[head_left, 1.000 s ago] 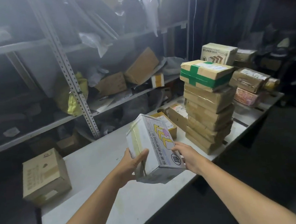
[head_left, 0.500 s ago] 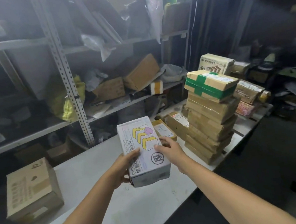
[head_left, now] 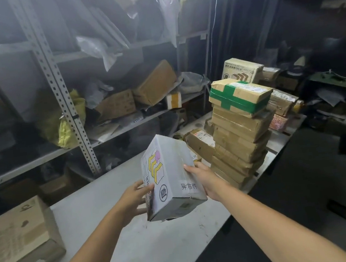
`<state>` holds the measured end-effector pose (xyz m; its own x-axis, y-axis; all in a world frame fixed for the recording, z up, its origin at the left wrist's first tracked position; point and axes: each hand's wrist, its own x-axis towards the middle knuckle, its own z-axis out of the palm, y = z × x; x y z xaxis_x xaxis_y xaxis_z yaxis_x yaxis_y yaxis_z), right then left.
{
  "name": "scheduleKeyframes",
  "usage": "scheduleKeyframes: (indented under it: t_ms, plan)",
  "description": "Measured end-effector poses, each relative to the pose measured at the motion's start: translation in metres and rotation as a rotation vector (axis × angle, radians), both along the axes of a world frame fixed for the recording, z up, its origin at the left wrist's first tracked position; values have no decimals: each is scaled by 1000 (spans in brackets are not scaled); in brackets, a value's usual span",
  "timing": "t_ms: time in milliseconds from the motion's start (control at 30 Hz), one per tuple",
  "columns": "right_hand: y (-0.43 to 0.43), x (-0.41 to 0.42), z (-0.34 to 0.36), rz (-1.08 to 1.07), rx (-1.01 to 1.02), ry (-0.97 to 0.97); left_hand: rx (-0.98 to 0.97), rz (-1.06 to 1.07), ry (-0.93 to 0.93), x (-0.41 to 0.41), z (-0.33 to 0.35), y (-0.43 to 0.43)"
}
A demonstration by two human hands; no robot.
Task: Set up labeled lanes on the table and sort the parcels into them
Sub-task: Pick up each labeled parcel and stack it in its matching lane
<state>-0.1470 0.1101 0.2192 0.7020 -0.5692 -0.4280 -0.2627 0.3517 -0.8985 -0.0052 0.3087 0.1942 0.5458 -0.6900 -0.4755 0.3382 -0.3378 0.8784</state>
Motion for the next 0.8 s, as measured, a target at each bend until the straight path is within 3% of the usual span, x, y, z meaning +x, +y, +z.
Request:
scheduleKeyframes:
  t_ms: [300,600,800]
  plan:
    - [-2,-21,-14,55,-123,118,134,-155,25,-17,-8,-37]
    - [-37,-141,-47,-139,-52,238,213,-362,-4,-110,-53,-114]
    - [-79,-232,-52,-226,-88,288,285,-421,-38,-199,-48,-180]
